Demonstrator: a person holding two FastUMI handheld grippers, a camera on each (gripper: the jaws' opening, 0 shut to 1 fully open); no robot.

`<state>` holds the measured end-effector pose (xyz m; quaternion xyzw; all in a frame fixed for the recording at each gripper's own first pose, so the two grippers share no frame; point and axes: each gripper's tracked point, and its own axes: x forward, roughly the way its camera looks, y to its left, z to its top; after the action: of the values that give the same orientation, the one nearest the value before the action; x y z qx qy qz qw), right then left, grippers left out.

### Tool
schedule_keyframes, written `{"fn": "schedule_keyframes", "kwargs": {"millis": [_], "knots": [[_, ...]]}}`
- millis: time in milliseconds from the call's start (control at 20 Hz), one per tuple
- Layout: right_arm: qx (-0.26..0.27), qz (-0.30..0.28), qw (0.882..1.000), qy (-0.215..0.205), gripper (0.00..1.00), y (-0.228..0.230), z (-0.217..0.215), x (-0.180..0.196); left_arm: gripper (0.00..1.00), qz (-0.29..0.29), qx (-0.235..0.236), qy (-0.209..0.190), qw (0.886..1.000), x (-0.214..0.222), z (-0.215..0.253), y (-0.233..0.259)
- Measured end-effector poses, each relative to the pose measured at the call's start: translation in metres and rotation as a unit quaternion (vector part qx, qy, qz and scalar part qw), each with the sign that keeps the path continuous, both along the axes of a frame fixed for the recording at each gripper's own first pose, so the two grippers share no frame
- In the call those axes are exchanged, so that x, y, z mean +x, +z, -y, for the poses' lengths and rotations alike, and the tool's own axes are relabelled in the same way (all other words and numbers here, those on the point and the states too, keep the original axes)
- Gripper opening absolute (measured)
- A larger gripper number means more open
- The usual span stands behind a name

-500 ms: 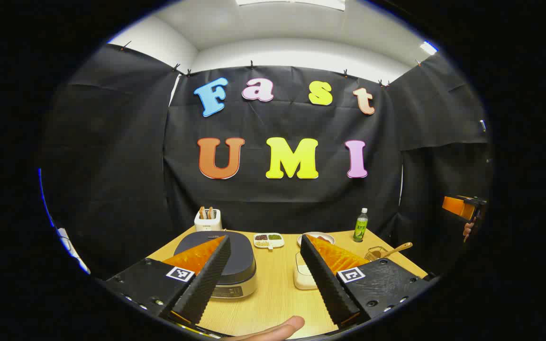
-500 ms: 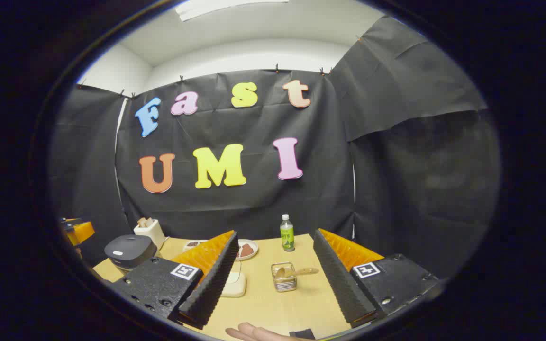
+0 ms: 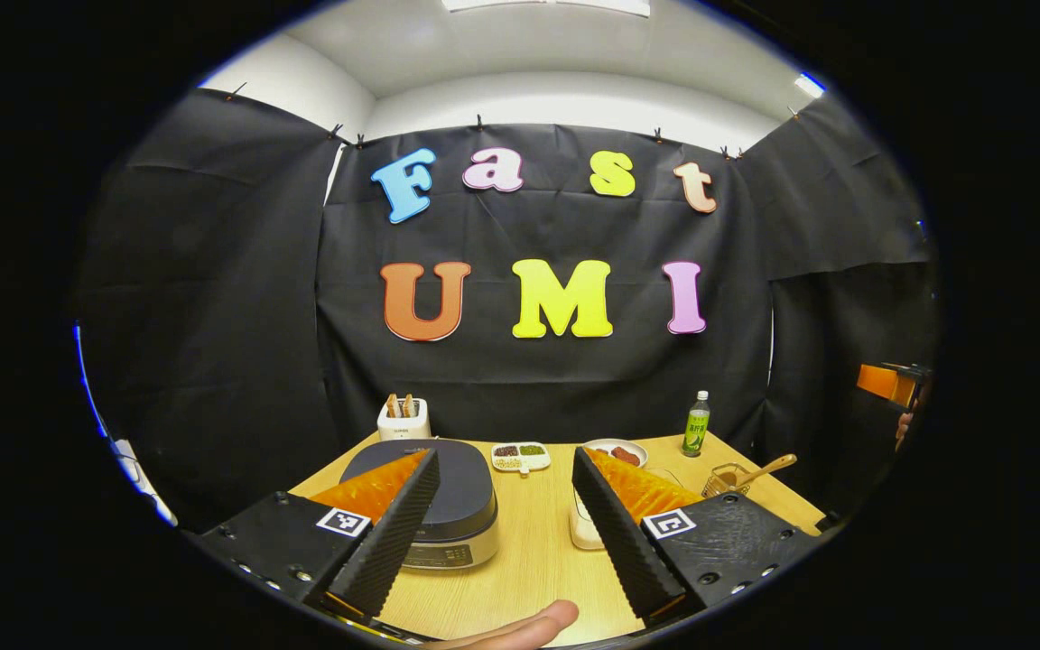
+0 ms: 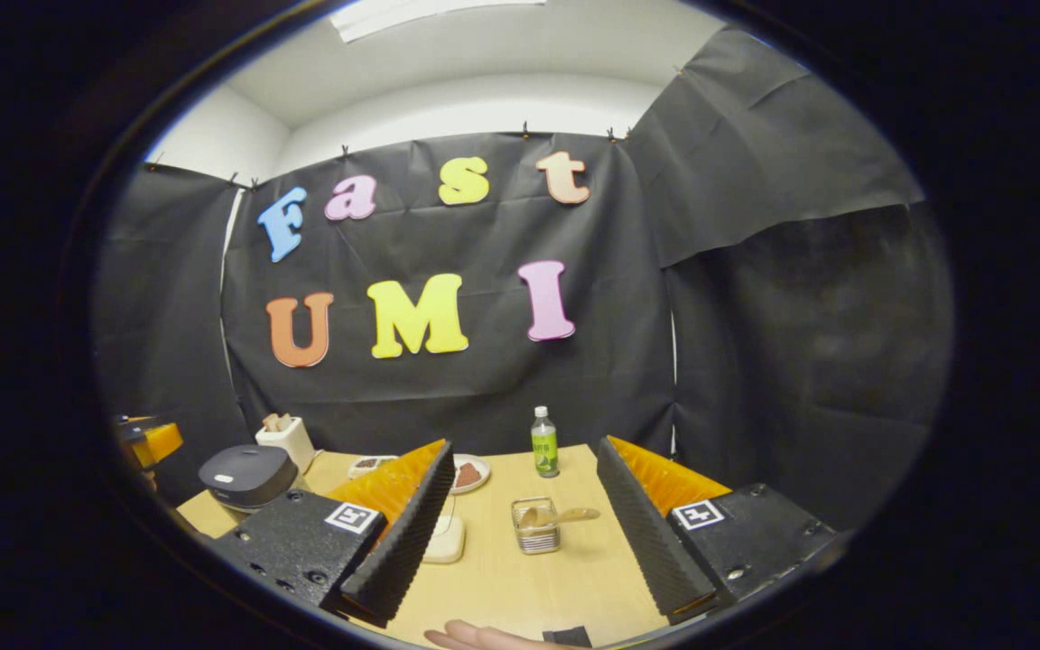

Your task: Close the left gripper, press the button to open the rice cooker; take a wooden spoon from the chopstick holder with the right hand, scoop a spoonful of rice and pour it into the rice cooker, then put the wooden spoon back into the chopstick holder.

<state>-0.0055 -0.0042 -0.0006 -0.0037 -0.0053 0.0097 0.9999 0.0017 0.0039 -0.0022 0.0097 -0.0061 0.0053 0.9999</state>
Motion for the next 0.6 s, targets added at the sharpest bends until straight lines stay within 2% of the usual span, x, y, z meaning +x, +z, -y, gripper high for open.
{"fn": "schedule_keyframes", "kwargs": {"millis": [400, 600], "knots": [[-0.01, 0.005, 1.0, 0.019, 1.0, -0.002, -0.018, -0.009, 0.94, 0.013, 0.008, 0.019, 1.0, 0.014, -0.021, -0.001], [-0.012, 0.002, 0.999, 0.033, 0.99, -0.005, -0.027, -0.011, 0.93, 0.0, 0.021, 0.02, 1.0, 0.029, -0.03, -0.011]]}}
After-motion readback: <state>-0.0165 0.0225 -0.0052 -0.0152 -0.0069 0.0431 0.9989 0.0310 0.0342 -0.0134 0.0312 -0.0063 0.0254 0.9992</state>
